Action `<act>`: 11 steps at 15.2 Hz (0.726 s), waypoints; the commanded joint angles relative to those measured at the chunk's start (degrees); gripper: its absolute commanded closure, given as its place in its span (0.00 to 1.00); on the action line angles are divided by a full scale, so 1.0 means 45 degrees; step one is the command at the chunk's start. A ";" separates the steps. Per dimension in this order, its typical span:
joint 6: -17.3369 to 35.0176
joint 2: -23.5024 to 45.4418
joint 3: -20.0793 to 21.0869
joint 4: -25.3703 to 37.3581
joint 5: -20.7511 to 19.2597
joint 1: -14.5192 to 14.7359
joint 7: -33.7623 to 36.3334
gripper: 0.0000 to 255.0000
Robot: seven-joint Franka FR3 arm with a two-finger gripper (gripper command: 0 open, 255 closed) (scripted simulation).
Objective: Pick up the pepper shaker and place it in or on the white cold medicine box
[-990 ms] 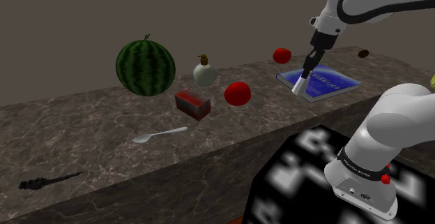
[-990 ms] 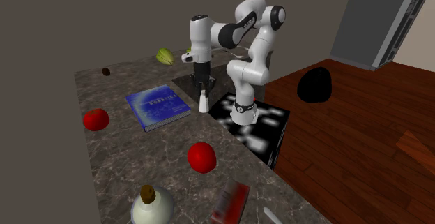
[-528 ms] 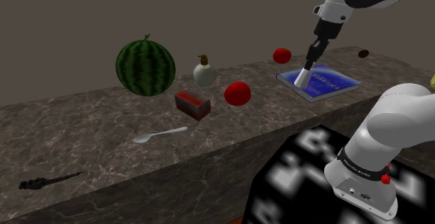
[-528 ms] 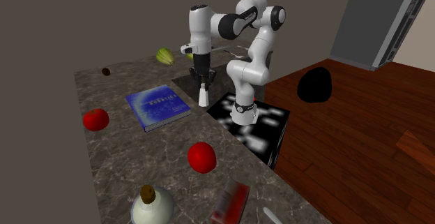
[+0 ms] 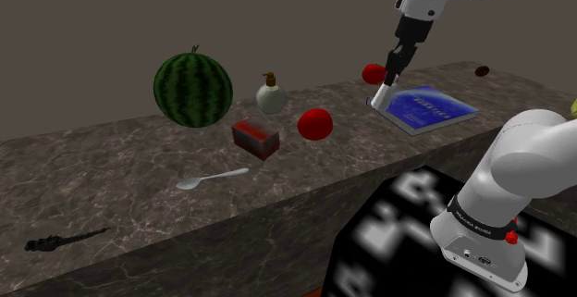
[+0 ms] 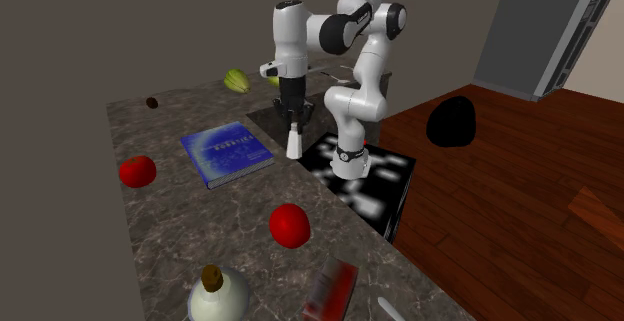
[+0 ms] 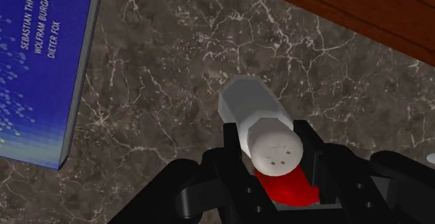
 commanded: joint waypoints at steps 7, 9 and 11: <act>0.0975 0.3009 0.1482 0.2107 0.1054 0.1041 0.1778 1.00; 0.1113 0.3799 0.1802 0.2782 0.1208 0.1223 0.2180 1.00; 0.1210 0.4602 0.2107 0.3511 0.1320 0.1383 0.2577 1.00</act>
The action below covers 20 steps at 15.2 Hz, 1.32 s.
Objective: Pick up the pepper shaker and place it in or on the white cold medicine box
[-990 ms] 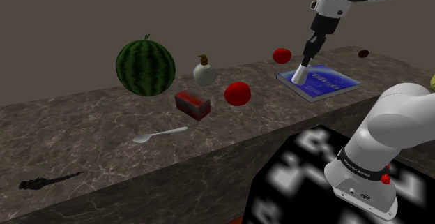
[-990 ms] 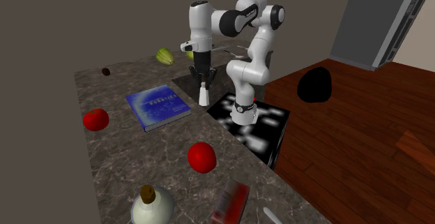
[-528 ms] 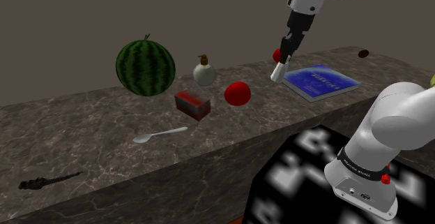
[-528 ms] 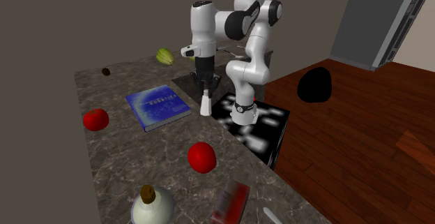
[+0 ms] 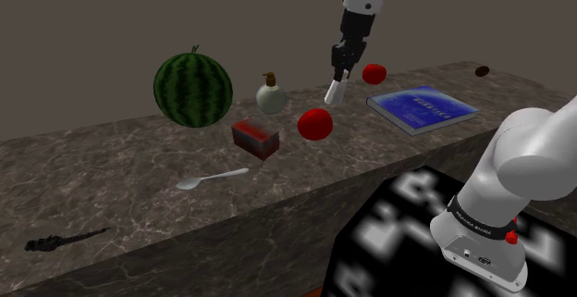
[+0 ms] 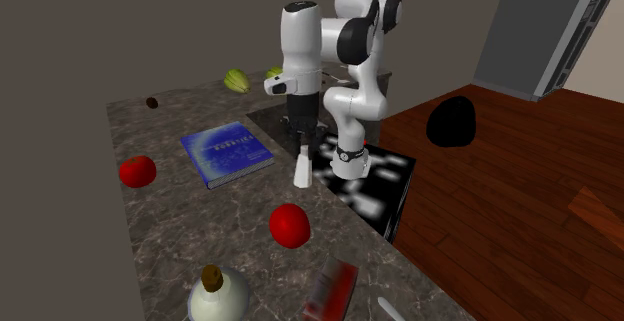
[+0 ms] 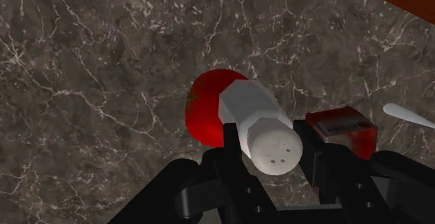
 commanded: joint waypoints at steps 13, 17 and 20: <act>-0.0477 0.6010 0.1707 0.6627 -0.0238 0.0956 0.2754 1.00; -0.1129 0.7985 0.2009 0.9259 -0.0623 0.1338 0.3508 1.00; -0.1321 0.8860 0.2089 1.0322 -0.0802 0.1540 0.3793 1.00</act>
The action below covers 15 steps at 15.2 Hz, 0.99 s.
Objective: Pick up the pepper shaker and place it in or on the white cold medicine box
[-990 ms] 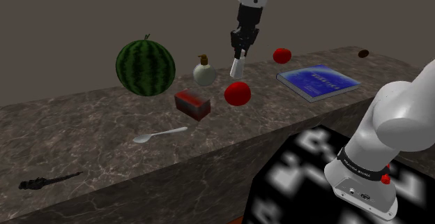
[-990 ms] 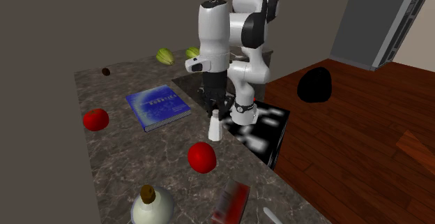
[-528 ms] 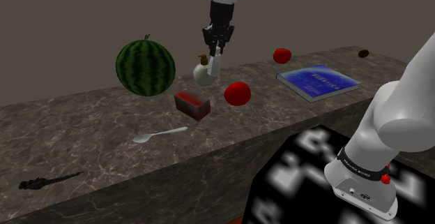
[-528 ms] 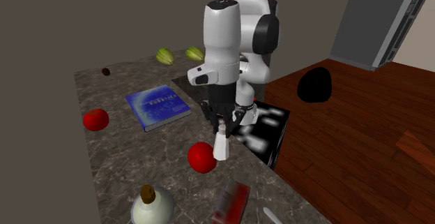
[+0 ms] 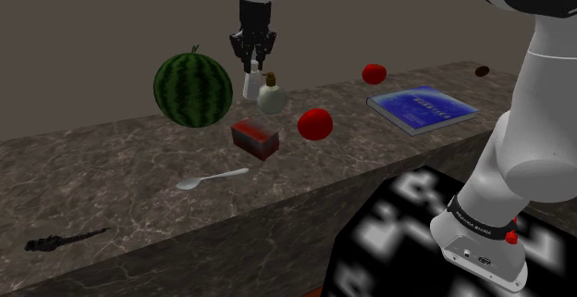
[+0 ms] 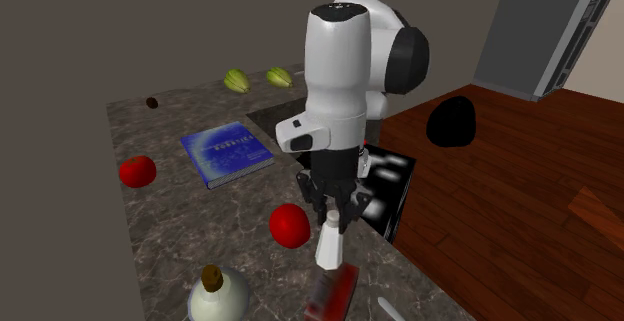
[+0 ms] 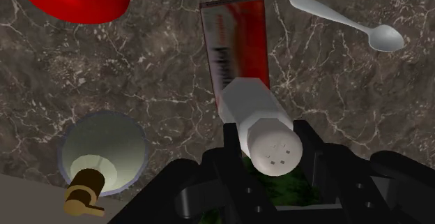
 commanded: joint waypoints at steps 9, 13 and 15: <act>0.1561 0.0229 0.0009 -0.1327 -0.0041 0.0036 0.0052 1.00; 0.2220 0.0302 0.0003 -0.1914 -0.0050 0.0033 0.0044 1.00; 0.2544 0.0354 -0.0001 -0.2186 -0.0058 0.0033 0.0042 1.00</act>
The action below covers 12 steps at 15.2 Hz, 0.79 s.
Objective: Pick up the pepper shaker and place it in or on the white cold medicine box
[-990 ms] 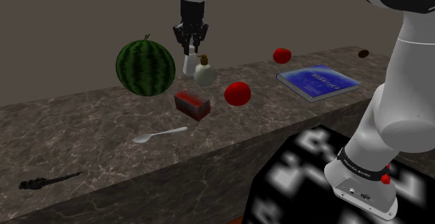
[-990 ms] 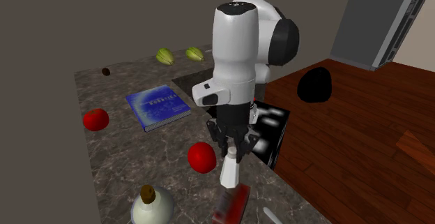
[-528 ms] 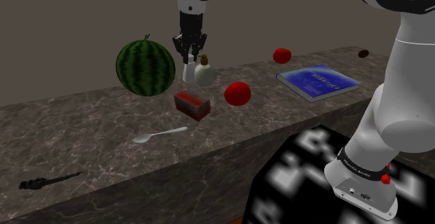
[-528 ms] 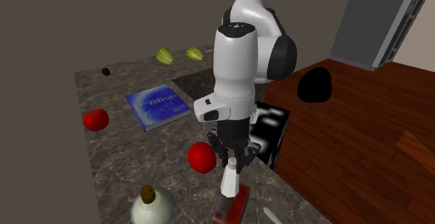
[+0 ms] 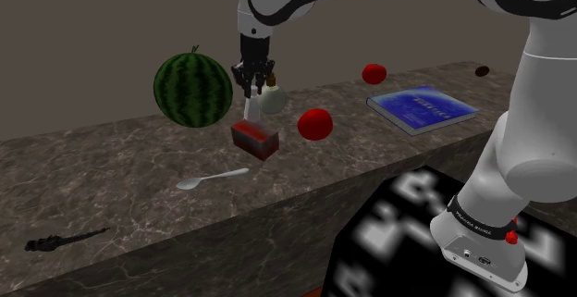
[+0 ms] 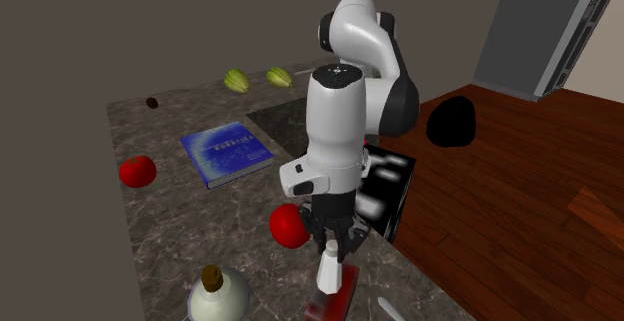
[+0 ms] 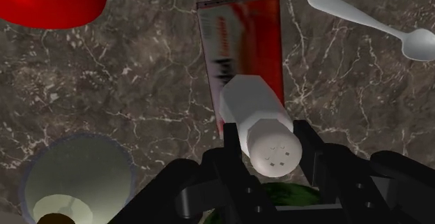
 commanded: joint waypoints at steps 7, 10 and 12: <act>0.0962 0.0202 -0.0009 -0.0753 -0.0032 0.0007 0.0005 1.00; 0.0962 0.0202 -0.0009 -0.0753 -0.0032 0.0007 0.0005 1.00; 0.0962 0.0203 -0.0010 -0.0753 -0.0032 0.0007 0.0005 1.00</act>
